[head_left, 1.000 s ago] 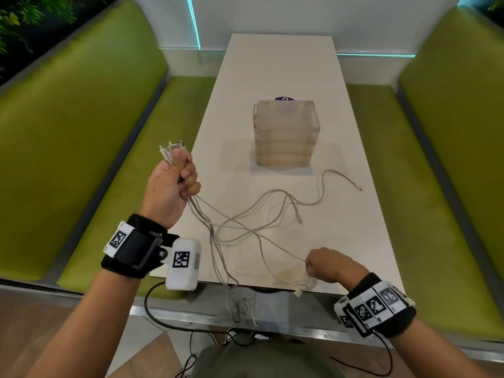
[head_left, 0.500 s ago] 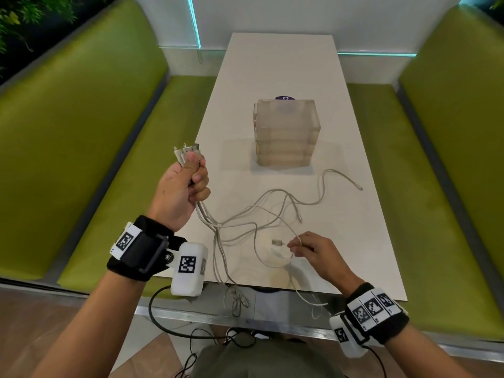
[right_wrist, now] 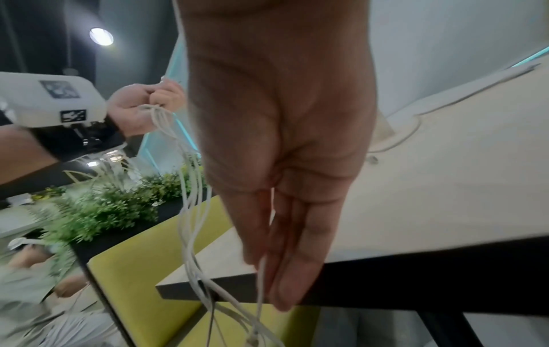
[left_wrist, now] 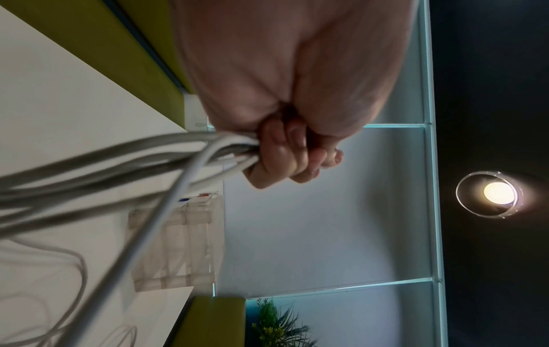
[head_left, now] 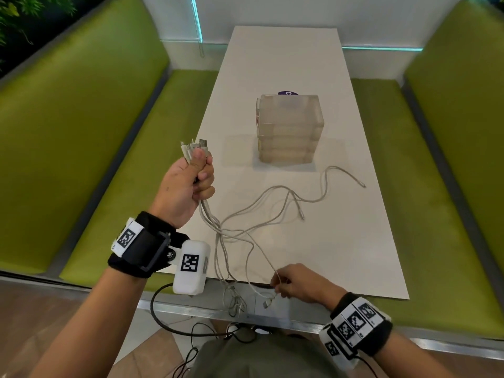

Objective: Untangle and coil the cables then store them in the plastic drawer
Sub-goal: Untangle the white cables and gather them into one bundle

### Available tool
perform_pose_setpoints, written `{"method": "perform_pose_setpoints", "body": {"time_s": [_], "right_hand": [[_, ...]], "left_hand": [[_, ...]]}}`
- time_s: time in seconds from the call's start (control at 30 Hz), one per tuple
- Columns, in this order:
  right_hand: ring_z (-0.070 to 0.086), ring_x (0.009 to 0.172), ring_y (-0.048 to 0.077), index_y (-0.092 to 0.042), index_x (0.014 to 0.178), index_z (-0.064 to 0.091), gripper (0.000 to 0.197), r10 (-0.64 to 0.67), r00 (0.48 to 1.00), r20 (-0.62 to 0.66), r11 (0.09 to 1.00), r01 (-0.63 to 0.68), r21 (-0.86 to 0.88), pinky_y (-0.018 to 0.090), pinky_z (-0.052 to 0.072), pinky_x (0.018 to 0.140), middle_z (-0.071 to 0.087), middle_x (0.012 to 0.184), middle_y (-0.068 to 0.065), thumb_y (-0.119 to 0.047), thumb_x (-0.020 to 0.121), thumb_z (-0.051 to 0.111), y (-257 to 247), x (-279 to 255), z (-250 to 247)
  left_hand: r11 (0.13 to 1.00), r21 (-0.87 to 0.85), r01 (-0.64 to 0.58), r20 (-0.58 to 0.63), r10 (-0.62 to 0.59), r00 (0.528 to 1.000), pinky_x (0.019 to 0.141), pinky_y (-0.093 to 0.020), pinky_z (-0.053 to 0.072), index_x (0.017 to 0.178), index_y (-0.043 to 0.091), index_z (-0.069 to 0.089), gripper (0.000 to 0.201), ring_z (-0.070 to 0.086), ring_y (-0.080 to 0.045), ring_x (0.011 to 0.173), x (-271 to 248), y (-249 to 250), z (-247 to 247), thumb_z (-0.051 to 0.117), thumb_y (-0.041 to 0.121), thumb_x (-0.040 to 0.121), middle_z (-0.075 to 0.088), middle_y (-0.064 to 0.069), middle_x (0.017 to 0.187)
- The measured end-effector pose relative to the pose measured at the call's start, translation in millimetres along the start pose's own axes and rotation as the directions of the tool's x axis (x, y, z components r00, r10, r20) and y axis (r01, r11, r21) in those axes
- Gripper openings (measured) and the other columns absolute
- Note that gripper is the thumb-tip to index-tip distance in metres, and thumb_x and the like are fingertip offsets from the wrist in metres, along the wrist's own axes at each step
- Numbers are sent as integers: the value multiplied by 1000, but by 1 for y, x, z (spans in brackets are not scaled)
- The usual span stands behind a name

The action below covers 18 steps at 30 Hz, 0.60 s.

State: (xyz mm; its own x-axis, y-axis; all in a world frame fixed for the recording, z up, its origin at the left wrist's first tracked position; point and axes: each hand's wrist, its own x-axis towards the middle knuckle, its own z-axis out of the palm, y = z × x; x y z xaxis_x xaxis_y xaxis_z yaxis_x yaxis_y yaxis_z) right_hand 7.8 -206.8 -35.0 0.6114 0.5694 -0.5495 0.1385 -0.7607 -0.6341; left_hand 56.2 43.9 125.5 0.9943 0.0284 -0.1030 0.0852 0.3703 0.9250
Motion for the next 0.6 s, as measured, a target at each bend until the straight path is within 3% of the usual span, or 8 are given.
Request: {"method": "perform_pose_setpoints", "body": {"time_s": [0.1, 0.2, 0.43, 0.5, 0.57, 0.6], "right_hand": [[61, 99, 21, -14, 115, 61, 26, -3, 976, -216, 995, -19, -99, 27, 45, 83, 63, 111, 6, -16, 95, 45, -2, 0, 5], [58, 94, 26, -15, 125, 56, 34, -53, 920, -389, 990, -3, -142, 28, 43, 76, 54, 111, 8, -9, 95, 42, 1, -4, 6], [62, 96, 20, -14, 117, 63, 27, -67, 864, -500, 994, 99, 39, 29, 48, 84, 61, 103, 7, -10, 95, 47, 1, -11, -6], [61, 93, 17, -15, 113, 65, 23, -57, 902, -428, 998, 68, 11, 24, 45, 81, 64, 102, 6, -15, 94, 52, 1, -12, -12], [60, 87, 15, -17, 109, 67, 20, -7, 985, -175, 999, -2, -49, 23, 44, 78, 65, 99, 3, -20, 90, 59, 0, -14, -17], [58, 85, 14, -17, 108, 66, 21, 31, 999, -18, 994, -33, -104, 23, 44, 76, 64, 96, 0, -20, 89, 61, -2, -15, -17]], "left_hand": [[999, 41, 8, 23, -9, 1000, 40, -15, 17, 80, 14, 47, 30, 22, -2, 42, -1, -1, -2, 33, 30, 101, 36, 10, 55], [997, 74, 20, 26, -22, 999, 40, -15, 16, 80, 14, 47, 30, 22, -2, 42, -2, -2, -6, 33, 30, 101, 36, 10, 54], [993, 104, 50, 40, -54, 998, 42, -17, 15, 79, 15, 47, 29, 22, -2, 43, -2, -7, -5, 35, 32, 99, 35, 10, 55], [993, 108, 53, 51, -59, 997, 43, -18, 14, 80, 14, 47, 28, 21, -2, 43, -1, -9, -4, 36, 32, 98, 35, 9, 55], [993, 106, 57, 60, -64, 996, 42, -18, 14, 80, 14, 47, 28, 21, -2, 43, -1, -10, -3, 36, 32, 98, 35, 9, 55], [993, 105, 58, 65, -65, 996, 42, -18, 14, 80, 14, 47, 28, 21, -2, 43, 0, -10, -3, 36, 32, 98, 35, 9, 55]]}}
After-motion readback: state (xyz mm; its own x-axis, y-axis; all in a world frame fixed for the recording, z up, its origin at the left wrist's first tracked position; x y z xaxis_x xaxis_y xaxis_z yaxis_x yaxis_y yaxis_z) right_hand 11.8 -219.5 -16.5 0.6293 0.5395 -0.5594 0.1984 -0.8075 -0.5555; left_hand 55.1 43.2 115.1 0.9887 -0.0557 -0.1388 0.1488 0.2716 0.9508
